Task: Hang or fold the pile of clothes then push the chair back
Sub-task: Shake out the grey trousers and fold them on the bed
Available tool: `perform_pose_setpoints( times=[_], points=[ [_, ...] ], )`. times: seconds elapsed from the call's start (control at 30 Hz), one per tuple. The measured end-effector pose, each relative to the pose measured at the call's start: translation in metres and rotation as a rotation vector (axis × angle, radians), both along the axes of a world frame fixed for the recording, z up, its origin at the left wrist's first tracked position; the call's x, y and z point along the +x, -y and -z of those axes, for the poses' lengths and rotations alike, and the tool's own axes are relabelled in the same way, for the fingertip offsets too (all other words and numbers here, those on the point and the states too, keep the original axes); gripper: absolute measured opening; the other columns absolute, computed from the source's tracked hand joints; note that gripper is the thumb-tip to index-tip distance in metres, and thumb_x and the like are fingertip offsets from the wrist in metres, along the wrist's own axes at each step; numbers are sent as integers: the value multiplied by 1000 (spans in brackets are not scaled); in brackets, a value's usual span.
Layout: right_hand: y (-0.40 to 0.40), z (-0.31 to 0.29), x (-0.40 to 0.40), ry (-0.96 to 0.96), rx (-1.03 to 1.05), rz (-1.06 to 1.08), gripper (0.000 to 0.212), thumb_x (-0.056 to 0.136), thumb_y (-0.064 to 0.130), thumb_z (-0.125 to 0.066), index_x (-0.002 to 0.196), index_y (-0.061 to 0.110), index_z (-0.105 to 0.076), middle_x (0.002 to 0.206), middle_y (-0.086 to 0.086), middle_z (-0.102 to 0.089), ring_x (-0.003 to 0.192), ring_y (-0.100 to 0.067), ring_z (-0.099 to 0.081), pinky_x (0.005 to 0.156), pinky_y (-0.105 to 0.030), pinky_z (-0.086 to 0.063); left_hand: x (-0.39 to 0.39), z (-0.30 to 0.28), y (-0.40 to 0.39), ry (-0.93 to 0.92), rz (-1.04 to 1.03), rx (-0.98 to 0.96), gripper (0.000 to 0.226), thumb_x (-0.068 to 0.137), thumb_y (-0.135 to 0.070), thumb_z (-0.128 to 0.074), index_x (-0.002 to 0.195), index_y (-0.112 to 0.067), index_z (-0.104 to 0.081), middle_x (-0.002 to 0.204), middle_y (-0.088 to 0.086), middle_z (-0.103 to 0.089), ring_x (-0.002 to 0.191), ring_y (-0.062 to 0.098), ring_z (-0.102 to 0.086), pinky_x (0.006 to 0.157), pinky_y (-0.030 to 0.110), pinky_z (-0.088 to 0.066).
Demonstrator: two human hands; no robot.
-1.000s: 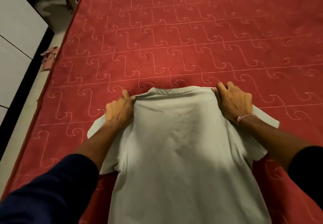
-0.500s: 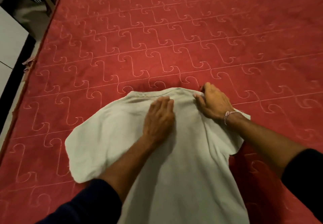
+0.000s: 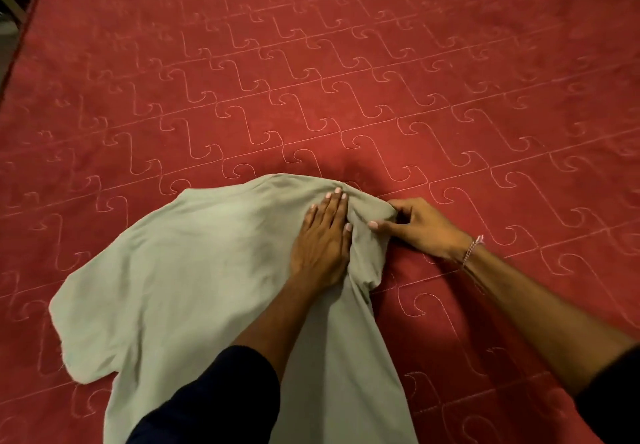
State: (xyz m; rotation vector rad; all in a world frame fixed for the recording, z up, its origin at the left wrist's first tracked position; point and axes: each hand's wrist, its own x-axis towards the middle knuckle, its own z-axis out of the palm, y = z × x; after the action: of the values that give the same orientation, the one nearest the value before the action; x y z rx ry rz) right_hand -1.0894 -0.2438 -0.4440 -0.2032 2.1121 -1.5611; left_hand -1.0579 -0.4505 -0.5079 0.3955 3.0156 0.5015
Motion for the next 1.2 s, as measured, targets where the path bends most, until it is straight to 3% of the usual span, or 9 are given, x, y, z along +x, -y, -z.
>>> perform_pose_setpoints(
  times=[0.17,0.3,0.37,0.53,0.67,0.8,0.93,1.07,1.2],
  points=[
    [-1,10,12,-86,-91,513,27,82,34,-80,78,10,-68,64,6,-64,60,-9,-54,52,-24,-43,-1,-1,-3,33,-34,13,64,104,-50,-10,160,-20,1,167,-4,6,152,7,11,126,37,-1],
    [4,3,30,361,-359,733,29,85,31,-79,97,6,-71,91,-9,-76,83,-21,-73,70,-33,-59,-1,0,-6,31,-31,-61,77,100,-65,-13,159,-21,7,167,-2,12,152,9,16,124,36,6],
    [11,5,43,404,-363,743,34,84,31,-79,98,2,-70,102,-10,-77,94,-21,-74,82,-36,-60,-1,0,-7,25,-39,-77,79,99,-67,-14,159,-21,7,167,-2,13,152,10,16,125,37,6],
    [38,21,66,71,103,702,34,91,40,-70,87,7,-69,81,-8,-73,73,-23,-67,70,-45,-56,-1,0,-11,36,-60,-84,75,100,-63,-8,159,-20,7,167,-1,14,152,11,17,125,39,6],
    [52,14,69,-177,182,788,28,104,37,-50,104,12,-63,96,4,-69,84,-12,-62,74,-31,-47,-2,0,-11,53,-58,-87,71,99,-59,1,159,-21,10,166,-1,15,152,11,18,125,41,5],
    [52,21,71,-229,287,914,31,108,35,-40,103,8,-55,91,-11,-66,84,-32,-60,69,-36,-40,-1,0,-11,27,-65,-54,72,99,-62,-2,159,-25,9,167,0,13,152,13,15,125,43,0],
    [38,28,77,-112,653,801,38,106,47,-34,116,13,-49,94,-19,-65,85,-38,-63,65,-37,-39,1,-2,-12,-6,-68,-68,82,96,-69,-19,160,-23,4,167,3,11,153,18,15,125,45,1],
    [36,26,75,-142,985,750,39,102,48,-45,115,12,-39,95,-16,-69,84,-39,-67,70,-42,-47,2,-5,-15,-17,-86,-95,89,92,-73,-25,160,-21,-3,168,4,3,154,21,8,124,47,-4],
    [38,30,67,-556,1064,712,39,97,30,-59,129,10,-47,114,-11,-60,100,-29,-57,82,-43,-46,2,-7,-16,-4,-91,-124,87,93,-72,-21,160,-21,-3,168,5,4,154,23,6,125,47,-3]
  ],
)
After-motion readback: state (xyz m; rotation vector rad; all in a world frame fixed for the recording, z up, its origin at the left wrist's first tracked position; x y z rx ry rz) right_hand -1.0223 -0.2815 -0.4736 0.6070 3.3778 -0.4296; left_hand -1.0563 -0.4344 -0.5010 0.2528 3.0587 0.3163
